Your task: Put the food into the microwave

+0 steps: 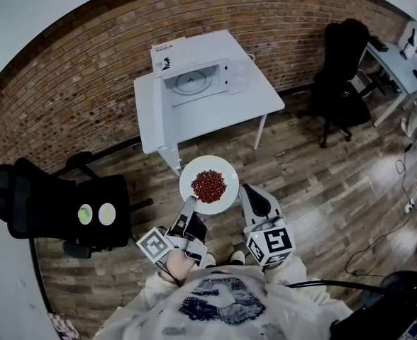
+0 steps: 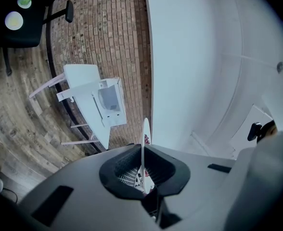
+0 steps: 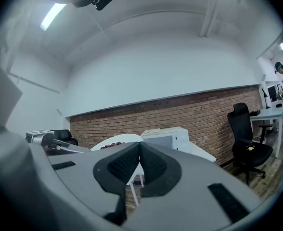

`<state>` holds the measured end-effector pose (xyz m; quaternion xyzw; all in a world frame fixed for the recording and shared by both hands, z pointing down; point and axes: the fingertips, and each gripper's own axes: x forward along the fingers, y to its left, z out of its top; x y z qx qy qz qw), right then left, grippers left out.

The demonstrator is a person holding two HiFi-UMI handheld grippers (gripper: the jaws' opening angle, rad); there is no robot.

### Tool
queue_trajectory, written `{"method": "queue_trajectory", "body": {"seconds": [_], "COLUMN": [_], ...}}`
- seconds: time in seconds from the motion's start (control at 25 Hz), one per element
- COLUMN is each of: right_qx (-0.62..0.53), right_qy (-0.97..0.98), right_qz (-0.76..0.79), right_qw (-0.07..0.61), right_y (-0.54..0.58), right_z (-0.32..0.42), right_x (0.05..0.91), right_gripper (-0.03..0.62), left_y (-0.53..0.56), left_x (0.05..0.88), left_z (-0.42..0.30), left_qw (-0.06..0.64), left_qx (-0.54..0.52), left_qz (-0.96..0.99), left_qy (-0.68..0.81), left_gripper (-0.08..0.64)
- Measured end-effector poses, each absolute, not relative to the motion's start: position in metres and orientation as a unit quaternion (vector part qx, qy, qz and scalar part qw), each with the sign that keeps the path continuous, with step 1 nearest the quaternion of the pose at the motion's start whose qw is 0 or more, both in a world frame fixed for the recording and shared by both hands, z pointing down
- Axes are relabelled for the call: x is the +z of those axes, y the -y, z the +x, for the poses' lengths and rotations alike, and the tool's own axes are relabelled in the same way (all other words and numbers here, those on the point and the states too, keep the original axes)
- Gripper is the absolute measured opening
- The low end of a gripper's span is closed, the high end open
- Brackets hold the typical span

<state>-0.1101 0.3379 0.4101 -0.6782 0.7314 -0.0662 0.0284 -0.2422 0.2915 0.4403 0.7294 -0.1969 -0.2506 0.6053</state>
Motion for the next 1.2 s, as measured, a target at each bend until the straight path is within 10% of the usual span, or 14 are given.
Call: {"method": "queue_trajectory", "body": {"seconds": [1.2], "right_qx": [-0.072], "right_qy": [-0.743], "right_qz": [-0.664], "right_qw": [0.04], "right_y": [-0.348], "right_z": [-0.026], "right_x": [0.424], "right_gripper": [0.012], "left_y": [-0.29], "left_x": [0.439], "left_z": [-0.155], "left_qw": [0.584], "left_qx": [-0.256], "left_qz": [0.744], "left_qy": [0.199], "left_gripper": [0.017]}}
